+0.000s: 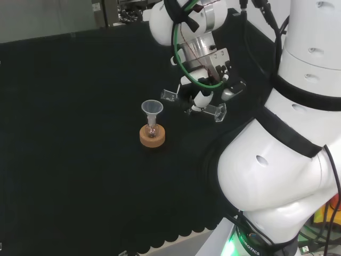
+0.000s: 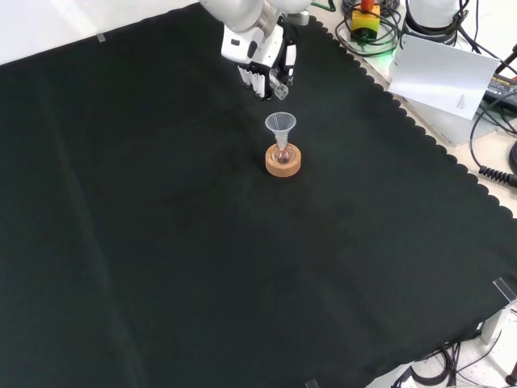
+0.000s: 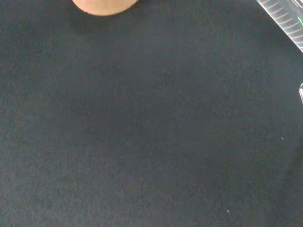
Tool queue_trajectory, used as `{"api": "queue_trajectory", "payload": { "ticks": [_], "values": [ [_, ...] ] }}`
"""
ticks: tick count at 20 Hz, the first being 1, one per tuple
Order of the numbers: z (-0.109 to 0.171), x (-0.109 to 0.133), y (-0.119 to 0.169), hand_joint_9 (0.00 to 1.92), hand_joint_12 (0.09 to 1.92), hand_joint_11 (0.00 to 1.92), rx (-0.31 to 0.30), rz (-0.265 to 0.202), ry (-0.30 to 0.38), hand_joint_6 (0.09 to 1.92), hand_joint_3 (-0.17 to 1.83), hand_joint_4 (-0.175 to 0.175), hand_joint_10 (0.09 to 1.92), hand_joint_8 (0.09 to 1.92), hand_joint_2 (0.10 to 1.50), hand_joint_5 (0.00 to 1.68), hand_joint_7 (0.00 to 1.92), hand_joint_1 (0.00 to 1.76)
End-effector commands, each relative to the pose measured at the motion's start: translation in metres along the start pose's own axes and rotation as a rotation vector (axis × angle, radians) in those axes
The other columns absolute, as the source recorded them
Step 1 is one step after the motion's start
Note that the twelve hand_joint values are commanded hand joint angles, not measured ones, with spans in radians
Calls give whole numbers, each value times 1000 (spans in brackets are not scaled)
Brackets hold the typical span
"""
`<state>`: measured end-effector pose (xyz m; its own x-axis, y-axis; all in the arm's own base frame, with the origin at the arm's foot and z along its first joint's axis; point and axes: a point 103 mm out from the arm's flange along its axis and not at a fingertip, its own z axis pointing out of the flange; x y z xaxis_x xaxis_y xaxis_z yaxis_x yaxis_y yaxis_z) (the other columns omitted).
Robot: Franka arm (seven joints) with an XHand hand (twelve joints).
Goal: Pour the water from the graduated cylinder into the round-bottom flask.
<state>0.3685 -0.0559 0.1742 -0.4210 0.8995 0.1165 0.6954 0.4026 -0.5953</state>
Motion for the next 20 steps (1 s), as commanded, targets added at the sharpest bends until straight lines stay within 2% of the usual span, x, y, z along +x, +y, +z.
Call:
{"api": "queue_trajectory", "payload": {
  "ticks": [1,14,20],
  "values": [
    [-7,3,3,1275,857,1088,72,11,-36,1155,-1,-175,247,1151,1164,871,904,1239],
    [-16,5,6,1278,853,1085,168,52,-99,1153,-1,-175,246,1147,1163,873,906,1240],
    [-19,4,5,1280,852,1083,188,72,-117,1153,0,-175,245,1148,1163,872,906,1240]
  ]
}}
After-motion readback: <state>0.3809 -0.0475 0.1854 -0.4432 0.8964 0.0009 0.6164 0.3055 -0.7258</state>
